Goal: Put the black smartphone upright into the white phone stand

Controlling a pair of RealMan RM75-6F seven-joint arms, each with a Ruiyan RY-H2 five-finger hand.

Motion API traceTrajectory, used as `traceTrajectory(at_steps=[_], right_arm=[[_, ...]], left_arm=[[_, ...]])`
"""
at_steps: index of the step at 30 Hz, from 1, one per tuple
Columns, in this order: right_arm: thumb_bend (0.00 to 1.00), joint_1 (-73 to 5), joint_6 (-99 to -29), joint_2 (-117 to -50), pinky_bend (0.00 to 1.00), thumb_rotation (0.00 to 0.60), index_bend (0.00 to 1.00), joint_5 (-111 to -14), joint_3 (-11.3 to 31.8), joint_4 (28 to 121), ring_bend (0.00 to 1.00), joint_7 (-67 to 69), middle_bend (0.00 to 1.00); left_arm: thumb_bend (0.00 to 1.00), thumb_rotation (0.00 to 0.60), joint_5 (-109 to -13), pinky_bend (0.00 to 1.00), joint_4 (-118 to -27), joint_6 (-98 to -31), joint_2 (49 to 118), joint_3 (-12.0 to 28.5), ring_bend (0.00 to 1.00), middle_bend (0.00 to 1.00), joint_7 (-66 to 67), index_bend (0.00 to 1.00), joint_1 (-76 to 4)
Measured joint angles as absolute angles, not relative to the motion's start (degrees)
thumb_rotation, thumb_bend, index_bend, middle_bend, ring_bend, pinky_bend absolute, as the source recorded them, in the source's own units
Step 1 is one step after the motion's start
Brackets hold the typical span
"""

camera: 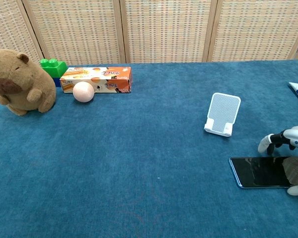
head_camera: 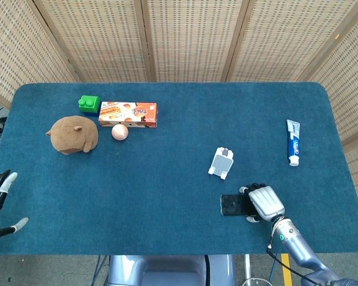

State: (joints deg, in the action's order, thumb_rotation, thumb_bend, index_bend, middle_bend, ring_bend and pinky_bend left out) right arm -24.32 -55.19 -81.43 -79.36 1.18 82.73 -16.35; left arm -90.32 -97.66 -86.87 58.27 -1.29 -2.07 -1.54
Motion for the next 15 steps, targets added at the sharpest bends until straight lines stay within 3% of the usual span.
traceTrajectory(at_steps=[9, 15], right_arm=[[0.15, -24.73, -56.02, -83.42, 0.34, 0.6, 0.3, -81.23, 0.2, 78.7, 0.3, -15.59, 0.36], [0.39, -25.12, -56.56, -84.62, 0.5, 0.6, 0.39, -84.04, -0.96, 75.58, 0.44, -12.18, 0.49]], left_arm=[[0.0, 0.6, -90.19, 0.0, -97.72, -86.53, 58.32, -1.3, 0.0, 0.0, -1.88, 0.0, -1.68], [0.0, 0.6, -90.08, 0.0, -97.81, -86.39, 58.34, -1.32, 0.0, 0.0, -1.74, 0.0, -1.73]])
